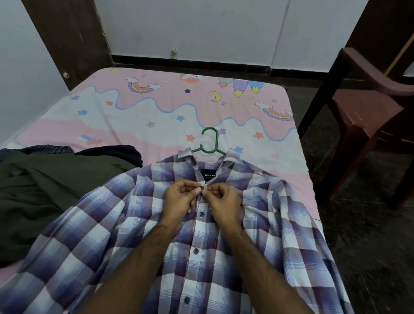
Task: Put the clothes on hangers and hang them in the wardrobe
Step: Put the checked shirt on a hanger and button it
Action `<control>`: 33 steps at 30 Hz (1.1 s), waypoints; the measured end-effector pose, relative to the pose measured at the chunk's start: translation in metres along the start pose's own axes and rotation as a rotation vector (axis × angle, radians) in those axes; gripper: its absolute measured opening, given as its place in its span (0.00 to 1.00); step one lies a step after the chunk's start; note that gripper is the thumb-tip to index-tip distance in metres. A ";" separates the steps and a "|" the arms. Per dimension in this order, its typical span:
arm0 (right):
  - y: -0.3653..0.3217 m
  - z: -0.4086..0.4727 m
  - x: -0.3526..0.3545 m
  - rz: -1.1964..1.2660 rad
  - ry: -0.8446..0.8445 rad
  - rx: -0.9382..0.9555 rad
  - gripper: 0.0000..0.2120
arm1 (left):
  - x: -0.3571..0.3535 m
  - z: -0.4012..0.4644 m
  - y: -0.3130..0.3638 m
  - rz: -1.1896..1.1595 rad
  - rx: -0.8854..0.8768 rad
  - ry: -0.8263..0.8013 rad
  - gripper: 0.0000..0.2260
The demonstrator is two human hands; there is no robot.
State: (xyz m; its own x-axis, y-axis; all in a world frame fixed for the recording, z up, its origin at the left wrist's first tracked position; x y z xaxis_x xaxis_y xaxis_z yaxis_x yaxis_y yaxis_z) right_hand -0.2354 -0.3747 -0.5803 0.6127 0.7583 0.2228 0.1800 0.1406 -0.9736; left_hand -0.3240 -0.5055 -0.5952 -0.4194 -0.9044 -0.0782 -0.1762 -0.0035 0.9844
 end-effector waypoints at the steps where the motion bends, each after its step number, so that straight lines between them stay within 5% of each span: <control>1: 0.000 0.000 0.000 -0.014 0.005 0.011 0.04 | 0.000 0.000 0.000 0.001 0.006 -0.003 0.03; 15: 0.004 -0.007 0.001 -0.020 -0.003 0.070 0.05 | -0.003 0.001 0.001 0.011 0.023 -0.021 0.02; 18: 0.004 -0.011 -0.001 -0.012 -0.016 0.082 0.04 | -0.006 -0.004 0.005 0.060 -0.010 -0.036 0.09; 33: 0.008 -0.009 -0.001 0.117 -0.051 0.043 0.04 | -0.009 -0.017 0.023 0.421 -0.259 0.198 0.04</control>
State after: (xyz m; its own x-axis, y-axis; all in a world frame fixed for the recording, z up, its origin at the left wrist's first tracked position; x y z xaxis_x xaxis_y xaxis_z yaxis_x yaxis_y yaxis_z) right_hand -0.2274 -0.3796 -0.5881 0.5878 0.8021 0.1055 0.0753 0.0756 -0.9943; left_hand -0.3092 -0.5047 -0.5689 -0.2257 -0.9135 0.3386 0.2069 0.2946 0.9329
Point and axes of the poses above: each hand's wrist, its own z-axis towards the middle knuckle, its own x-axis out of the back of the hand, y = z × x, the point moved 8 cm from there along z, towards the middle knuckle, and after that the axes turned 4 degrees about -y, right-handed, at the moved point
